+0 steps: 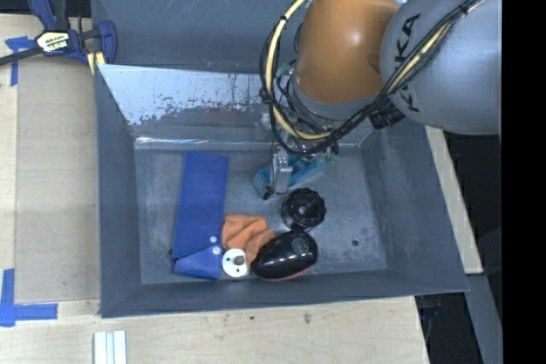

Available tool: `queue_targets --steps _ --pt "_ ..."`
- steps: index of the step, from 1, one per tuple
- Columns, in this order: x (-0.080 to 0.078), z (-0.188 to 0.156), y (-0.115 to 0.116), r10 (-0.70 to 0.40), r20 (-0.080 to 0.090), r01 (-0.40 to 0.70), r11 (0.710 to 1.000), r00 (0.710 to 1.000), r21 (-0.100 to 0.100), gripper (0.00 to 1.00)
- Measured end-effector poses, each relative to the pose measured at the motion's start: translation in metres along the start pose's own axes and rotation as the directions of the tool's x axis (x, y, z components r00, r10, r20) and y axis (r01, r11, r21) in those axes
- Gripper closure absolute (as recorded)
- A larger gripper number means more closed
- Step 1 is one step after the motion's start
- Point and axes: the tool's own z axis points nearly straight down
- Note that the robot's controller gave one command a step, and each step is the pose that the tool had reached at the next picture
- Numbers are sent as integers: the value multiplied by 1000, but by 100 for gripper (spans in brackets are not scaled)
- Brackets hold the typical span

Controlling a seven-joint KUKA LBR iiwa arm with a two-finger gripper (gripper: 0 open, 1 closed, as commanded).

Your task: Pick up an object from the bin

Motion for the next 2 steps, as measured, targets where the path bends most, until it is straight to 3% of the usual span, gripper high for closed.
queue_targets --steps 1,2 --pt "-2 -5 0 1 8 -1 1000 1000 -1 0" --pt "0 35 36 -38 18 38 999 999 1 0"
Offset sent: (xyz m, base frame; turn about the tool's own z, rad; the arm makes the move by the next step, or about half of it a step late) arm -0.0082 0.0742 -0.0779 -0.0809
